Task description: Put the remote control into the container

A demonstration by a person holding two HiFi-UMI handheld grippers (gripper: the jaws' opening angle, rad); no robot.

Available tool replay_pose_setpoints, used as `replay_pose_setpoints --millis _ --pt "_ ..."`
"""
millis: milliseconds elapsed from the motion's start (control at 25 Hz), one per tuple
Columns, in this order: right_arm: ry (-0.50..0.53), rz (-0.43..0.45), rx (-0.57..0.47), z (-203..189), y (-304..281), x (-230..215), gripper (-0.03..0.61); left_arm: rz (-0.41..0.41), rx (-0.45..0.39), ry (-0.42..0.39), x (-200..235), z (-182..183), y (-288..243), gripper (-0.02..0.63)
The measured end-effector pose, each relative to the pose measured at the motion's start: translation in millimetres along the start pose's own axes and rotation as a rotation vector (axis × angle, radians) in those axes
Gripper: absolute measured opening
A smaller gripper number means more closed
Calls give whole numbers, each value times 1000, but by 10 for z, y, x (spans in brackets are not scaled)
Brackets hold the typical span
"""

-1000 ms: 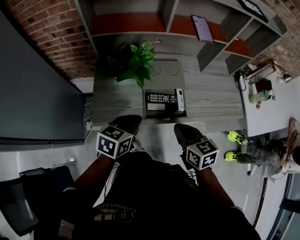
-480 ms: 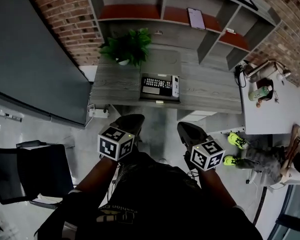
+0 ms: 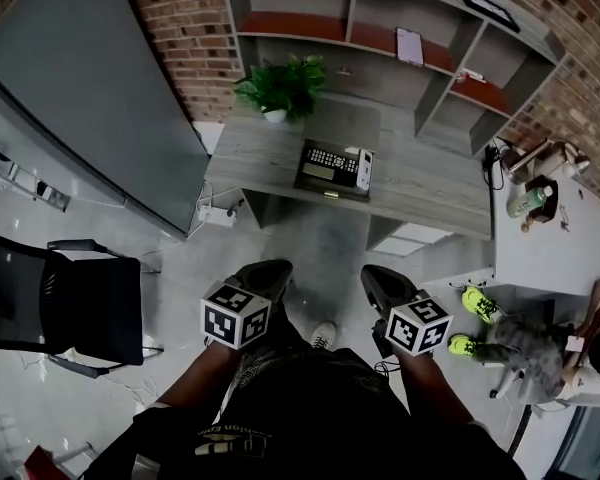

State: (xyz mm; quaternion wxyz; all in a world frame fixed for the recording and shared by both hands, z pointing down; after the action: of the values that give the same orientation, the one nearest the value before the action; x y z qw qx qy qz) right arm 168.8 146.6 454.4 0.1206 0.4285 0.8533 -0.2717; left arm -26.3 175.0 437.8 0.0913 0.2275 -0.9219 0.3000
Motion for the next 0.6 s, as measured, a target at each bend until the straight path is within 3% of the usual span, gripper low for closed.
replay_pose_setpoints --millis 200,360,600 --pt "-3 12 -45 55 52 136 8 32 -9 -15 40 -19 221 6" --pt "22 -4 -69 132 59 251 8 -4 -18 -5 90 99 244 6" --pt "33 -67 -85 227 -47 401 6 -47 -11 -88 195 305 236 6"
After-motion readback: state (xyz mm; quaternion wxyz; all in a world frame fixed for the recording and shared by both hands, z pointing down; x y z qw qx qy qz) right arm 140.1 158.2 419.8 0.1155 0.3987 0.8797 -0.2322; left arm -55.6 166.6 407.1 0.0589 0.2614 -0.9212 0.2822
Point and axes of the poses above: the fingertips, and each gripper's own axes: y backward along the fingers, x to its left, z out of its top, the point moved 4 cm from there along y, backward along the fingers, and after that the axes turned 5 degrees about z, right-handed, at the moved point
